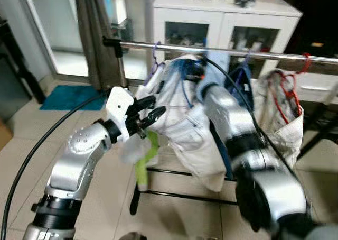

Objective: Hang hanger

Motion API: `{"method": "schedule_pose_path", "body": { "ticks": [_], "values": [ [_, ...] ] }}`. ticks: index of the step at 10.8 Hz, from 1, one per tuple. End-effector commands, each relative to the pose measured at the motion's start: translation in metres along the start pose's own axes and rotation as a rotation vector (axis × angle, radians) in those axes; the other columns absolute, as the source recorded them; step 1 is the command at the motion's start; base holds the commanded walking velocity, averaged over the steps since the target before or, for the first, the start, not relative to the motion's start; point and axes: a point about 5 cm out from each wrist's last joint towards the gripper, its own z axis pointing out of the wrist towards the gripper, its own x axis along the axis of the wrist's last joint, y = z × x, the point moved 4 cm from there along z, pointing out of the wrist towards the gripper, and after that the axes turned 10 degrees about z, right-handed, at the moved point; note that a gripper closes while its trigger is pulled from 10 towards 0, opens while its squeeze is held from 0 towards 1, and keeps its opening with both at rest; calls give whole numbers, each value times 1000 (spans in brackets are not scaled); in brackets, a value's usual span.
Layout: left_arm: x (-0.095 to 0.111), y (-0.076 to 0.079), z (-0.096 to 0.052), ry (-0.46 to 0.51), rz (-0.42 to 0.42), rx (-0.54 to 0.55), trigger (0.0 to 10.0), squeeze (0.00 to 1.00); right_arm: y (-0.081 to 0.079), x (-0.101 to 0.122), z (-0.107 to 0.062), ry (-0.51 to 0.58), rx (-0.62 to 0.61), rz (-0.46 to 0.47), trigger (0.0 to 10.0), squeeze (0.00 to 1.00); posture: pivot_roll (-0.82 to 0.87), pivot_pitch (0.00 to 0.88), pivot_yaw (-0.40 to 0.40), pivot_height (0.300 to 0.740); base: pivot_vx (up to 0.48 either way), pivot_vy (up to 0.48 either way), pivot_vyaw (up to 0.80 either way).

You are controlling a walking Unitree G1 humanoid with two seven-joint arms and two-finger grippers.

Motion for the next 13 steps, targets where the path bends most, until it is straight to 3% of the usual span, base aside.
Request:
{"method": "schedule_pose_path", "body": {
  "ticks": [1,5,6,8,11,13],
  "values": [
    [6,-1,1,13,16,-17,10000,0,-5,13,4,29,11,-23,10000,0,11,0,4,740,0,0,0],
    [5,-5,-2,-2,29,-1,10000,0,-13,10,11,-26,8,-63,10000,0,31,1,-2,740,0,0,0],
    [2,-12,-6,-20,35,53,10000,0,-17,12,11,-5,31,-53,10000,0,34,3,-6,740,0,0,0],
    [-9,-26,-14,-63,29,205,10000,0,-3,8,8,70,13,23,10000,0,22,4,-2,740,0,0,0],
    [-22,-22,-17,-81,16,302,10000,0,19,-6,-9,166,46,105,10000,0,1,0,8,740,0,0,0],
    [-24,-19,-16,-73,3,318,10000,0,20,-15,-30,221,99,72,10000,0,-12,0,10,740,0,0,0]
  ]
}}
